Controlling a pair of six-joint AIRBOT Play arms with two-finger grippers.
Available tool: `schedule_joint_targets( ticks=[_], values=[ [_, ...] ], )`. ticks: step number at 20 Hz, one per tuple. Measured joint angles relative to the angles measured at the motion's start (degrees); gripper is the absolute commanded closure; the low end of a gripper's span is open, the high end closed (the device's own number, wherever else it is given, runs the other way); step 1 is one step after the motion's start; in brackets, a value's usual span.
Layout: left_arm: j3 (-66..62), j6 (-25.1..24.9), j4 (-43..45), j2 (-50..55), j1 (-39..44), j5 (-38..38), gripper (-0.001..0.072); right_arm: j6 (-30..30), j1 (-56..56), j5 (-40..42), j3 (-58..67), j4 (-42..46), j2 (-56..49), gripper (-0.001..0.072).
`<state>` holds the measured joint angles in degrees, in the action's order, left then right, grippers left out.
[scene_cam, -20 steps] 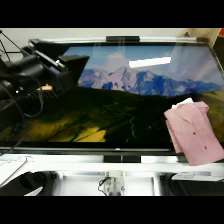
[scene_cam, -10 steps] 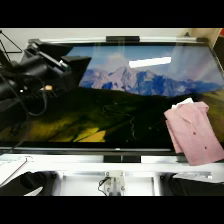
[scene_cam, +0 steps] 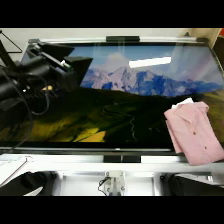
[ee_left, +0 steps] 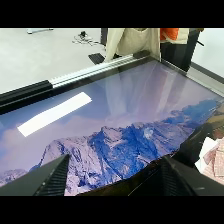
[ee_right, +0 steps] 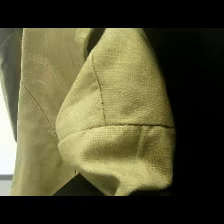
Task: Fold the shirts.
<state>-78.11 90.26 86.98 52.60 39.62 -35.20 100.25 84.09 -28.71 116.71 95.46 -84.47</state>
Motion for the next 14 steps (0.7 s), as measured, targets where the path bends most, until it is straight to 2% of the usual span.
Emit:
schedule_joint_targets(
  ticks=[8, 14],
  values=[
    [0.0, 0.0, 0.0, 0.2, 0.0, 0.0, 0.0048, -14.2, -2.2, -1.1, 0.0, -14.0, 0.7, 0.0659],
    [0.0, 0.0, 0.0, 0.2, 0.0, 0.0, 0.0048, -17.8, -6.6, 0.7, 0.0, -15.6, -0.3, 0.0659]
  ],
)
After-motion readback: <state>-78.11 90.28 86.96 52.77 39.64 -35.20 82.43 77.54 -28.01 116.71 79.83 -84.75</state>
